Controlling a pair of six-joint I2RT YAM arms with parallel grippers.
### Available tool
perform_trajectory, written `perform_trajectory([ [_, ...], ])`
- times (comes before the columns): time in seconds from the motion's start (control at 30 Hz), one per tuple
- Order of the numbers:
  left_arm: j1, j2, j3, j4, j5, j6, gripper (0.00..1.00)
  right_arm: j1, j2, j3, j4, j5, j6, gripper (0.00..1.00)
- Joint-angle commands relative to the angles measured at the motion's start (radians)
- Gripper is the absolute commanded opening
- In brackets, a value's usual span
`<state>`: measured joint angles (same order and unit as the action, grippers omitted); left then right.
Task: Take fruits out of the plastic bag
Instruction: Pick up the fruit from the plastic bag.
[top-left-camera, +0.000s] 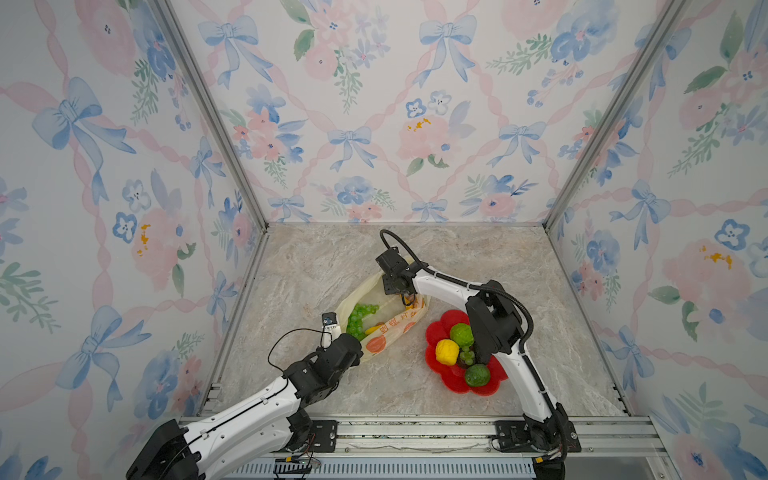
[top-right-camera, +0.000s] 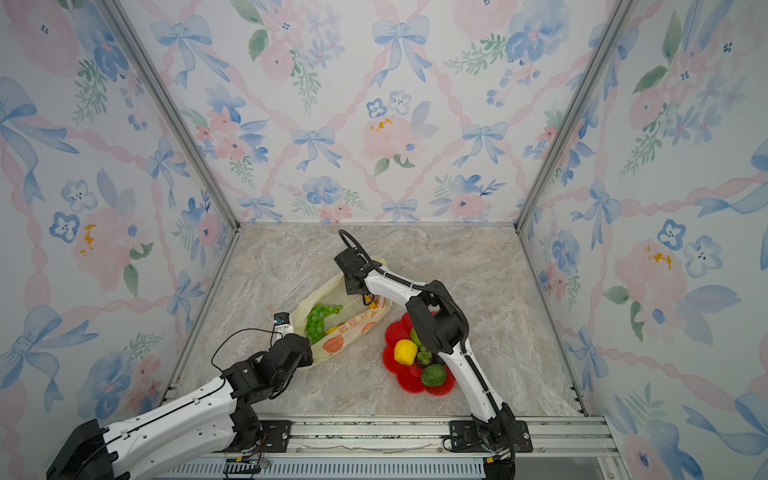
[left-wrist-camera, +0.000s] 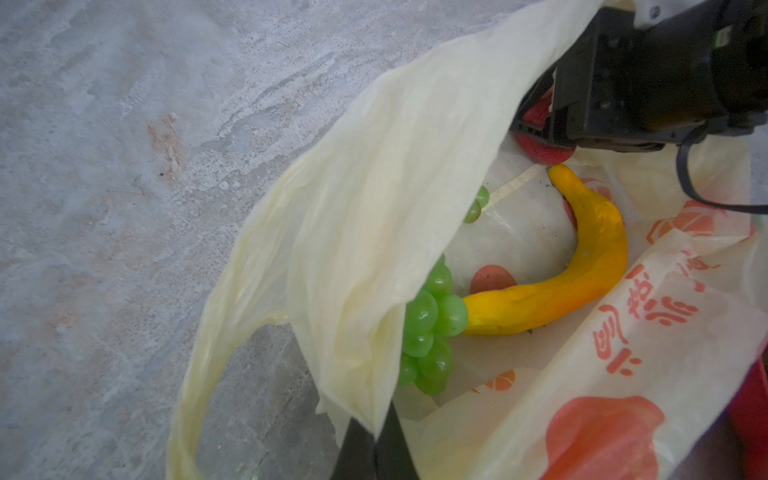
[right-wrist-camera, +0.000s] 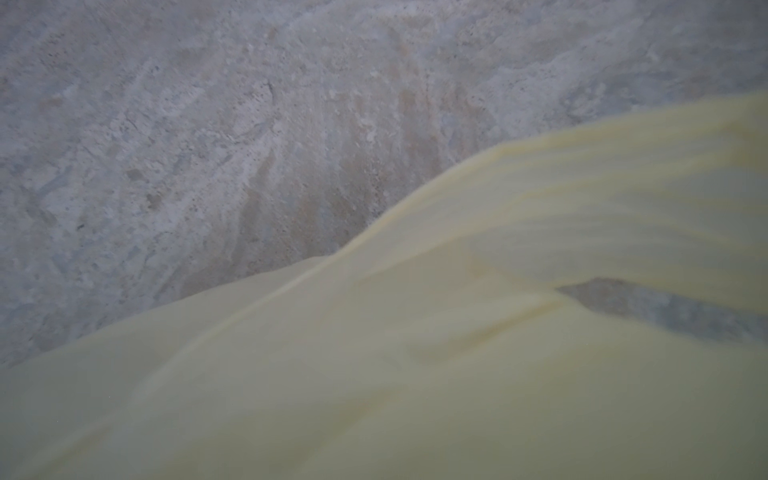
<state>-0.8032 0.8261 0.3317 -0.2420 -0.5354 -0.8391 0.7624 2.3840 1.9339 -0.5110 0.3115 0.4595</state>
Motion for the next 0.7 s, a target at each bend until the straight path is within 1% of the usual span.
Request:
perform_trajectory([
  [0.0,-0.002,0.012,0.023,-0.012,-0.020,0.020,0.00,0.012,-0.054,-0.030,0.004,-0.022,-0.011,0.46],
  [0.3,0.008,0.074,0.047,0.023,-0.029,0.028,0.00,0.033,-0.165,-0.159,0.061,-0.090,-0.025,0.46],
  [0.5,0.039,0.125,0.062,0.034,-0.017,0.034,0.00,0.051,-0.241,-0.245,0.083,-0.107,-0.032,0.46],
  [0.67,0.063,0.139,0.070,0.051,-0.007,0.059,0.00,0.063,-0.309,-0.311,0.095,-0.114,-0.033,0.46],
])
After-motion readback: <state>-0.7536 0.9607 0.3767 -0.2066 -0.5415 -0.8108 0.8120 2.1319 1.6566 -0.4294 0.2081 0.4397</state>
